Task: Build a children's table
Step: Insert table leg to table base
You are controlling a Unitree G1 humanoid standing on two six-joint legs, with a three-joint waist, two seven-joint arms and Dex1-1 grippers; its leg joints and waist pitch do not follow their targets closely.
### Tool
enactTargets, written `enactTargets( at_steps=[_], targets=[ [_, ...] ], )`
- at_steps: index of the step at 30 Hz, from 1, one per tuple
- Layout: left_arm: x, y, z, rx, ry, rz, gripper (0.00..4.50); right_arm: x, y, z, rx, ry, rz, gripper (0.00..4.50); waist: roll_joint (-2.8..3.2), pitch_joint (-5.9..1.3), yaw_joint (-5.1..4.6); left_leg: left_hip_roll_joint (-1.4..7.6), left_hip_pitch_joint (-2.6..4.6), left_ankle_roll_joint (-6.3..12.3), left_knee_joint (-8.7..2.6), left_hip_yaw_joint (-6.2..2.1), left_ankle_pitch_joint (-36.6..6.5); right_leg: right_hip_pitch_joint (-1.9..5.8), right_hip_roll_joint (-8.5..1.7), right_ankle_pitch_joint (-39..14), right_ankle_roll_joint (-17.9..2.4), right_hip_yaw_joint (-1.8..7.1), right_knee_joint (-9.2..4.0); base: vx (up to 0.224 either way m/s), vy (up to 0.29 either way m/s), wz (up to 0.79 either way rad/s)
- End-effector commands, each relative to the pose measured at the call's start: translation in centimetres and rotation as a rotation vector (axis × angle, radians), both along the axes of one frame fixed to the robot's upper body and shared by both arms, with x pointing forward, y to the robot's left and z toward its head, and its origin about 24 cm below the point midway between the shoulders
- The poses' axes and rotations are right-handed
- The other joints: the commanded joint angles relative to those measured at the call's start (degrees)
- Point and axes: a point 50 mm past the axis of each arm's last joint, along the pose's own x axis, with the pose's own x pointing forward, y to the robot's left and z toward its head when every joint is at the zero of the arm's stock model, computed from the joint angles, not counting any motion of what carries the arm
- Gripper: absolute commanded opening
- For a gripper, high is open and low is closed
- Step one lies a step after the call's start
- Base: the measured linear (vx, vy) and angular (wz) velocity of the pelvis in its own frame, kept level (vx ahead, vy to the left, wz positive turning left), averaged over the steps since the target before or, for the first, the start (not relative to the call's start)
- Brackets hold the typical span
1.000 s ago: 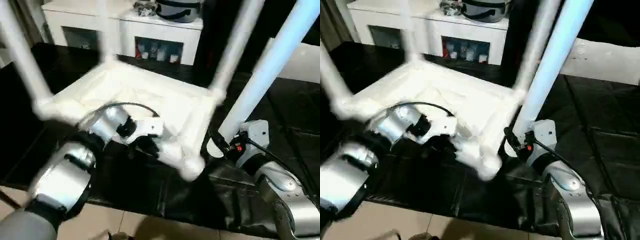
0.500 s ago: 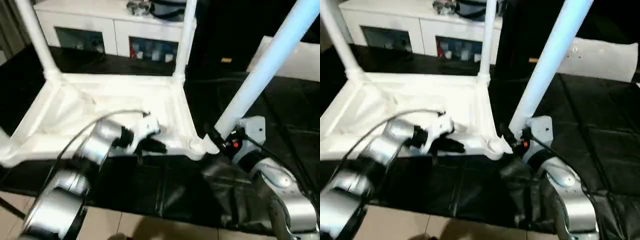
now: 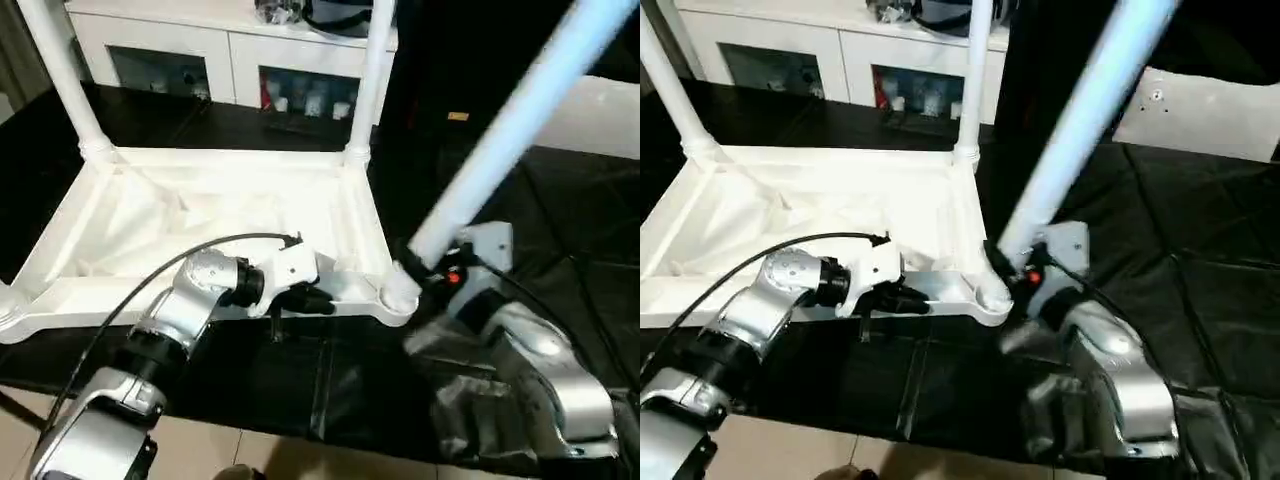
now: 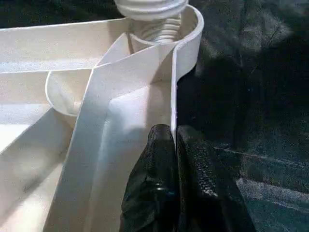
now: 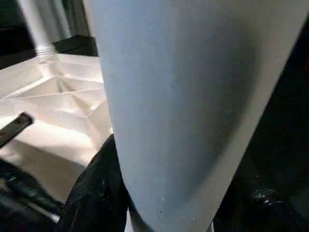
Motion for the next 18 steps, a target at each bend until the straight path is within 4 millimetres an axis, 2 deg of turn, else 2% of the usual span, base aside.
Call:
enactTargets(
  at_steps=[1, 2, 4, 5, 8, 11, 15, 16, 17, 18],
  targets=[
    [-0.3, 1.2, -1.0, 0.055, 0.049, 0.044, 0.00, 0.5, -0.2, 0.8, -0.009, -0.029, 0.007, 1.88, -0.05, -2.87, 0.41, 4.92, 1.95, 3.02, -3.98, -1.82, -9.0, 0.58, -5.62, 6.8, -14.1, 1.82, -3.85, 0.000, 0.000, 0.00],
    [-0.3, 1.0, -0.8, 0.034, 0.050, 0.047, 0.00, 0.5, -0.2, 0.9, -0.007, -0.029, 0.010, 1.88, 0.02, -2.94, 0.47, 4.88, 1.94, 3.16, -3.89, -1.83, -8.5, 0.62, -5.65, 7.3, -14.2, 1.80, -3.78, 0.000, 0.000, 0.00],
    [-0.4, 0.8, -0.4, 0.003, 0.053, 0.033, 0.45, 0.5, -0.2, 0.9, -0.002, -0.028, 0.013, 1.88, 0.01, -2.99, 0.48, 4.80, 1.83, 3.65, -3.74, -1.77, -7.3, 0.71, -5.68, 8.8, -14.3, 1.81, -3.63, 0.000, 0.000, 0.00],
    [-0.6, 0.8, -0.1, -0.015, 0.082, 0.029, 0.45, 0.5, -0.3, 1.0, 0.004, -0.028, 0.014, 1.88, -0.13, -2.99, 0.47, 4.74, 1.83, 4.07, -3.63, -1.68, -7.0, 0.68, -5.63, 9.4, -14.3, 1.83, -3.65, 0.000, 0.000, 0.00],
    [-0.7, 0.6, 0.1, -0.028, 0.089, 0.020, 0.59, 0.4, -0.4, 0.9, 0.008, -0.027, 0.009, 1.88, 0.04, -3.32, 0.70, 4.73, 1.92, 5.04, -3.29, -1.65, -4.7, 0.66, -5.46, 12.5, -14.5, 1.74, -3.22, 0.000, 0.000, 0.00],
    [-1.0, 0.3, 0.3, -0.033, 0.089, 0.001, 0.96, 0.2, -0.4, 0.7, 0.005, -0.022, 0.007, 1.88, 0.04, -3.45, 0.96, 4.77, 1.72, 6.14, -3.09, -1.66, -2.6, 0.63, -5.37, 16.2, -14.4, 1.59, -2.79, 0.000, 0.000, 0.00],
    [-0.9, -0.5, 0.2, -0.024, 0.053, 0.010, 1.08, -0.4, -0.1, 0.4, 0.009, -0.012, 0.001, 1.88, 0.17, -3.20, 1.11, 4.87, 1.86, 5.06, -3.34, -1.65, -6.2, 0.40, -5.44, 12.2, -14.3, 1.58, -3.21, 0.000, 0.000, 0.00],
    [-0.8, -0.6, 0.2, -0.026, 0.056, 0.012, 1.25, -0.5, -0.1, 0.3, 0.009, -0.011, 0.001, 1.88, 0.11, -3.15, 1.11, 4.87, 1.77, 4.83, -3.43, -1.70, -6.7, 0.46, -5.50, 11.4, -14.2, 1.60, -3.28, 0.000, 0.000, 0.00],
    [-0.8, -0.8, 0.2, -0.028, 0.062, 0.017, 1.38, -0.6, 0.0, 0.3, 0.007, -0.010, 0.000, 1.88, 0.37, -3.13, 1.16, 4.90, 1.85, 4.12, -3.53, -1.72, -7.6, 0.41, -5.52, 9.8, -14.1, 1.63, -3.41, 0.000, 0.000, 0.00],
    [-0.8, -0.9, 0.1, -0.028, 0.063, 0.018, 1.43, -0.6, 0.0, 0.3, 0.007, -0.010, 0.000, 1.88, 0.25, -3.04, 1.18, 4.92, 1.88, 3.55, -3.64, -1.71, -8.3, 0.36, -5.51, 8.5, -13.9, 1.68, -3.57, 0.000, 0.000, 0.00]
  ],
)
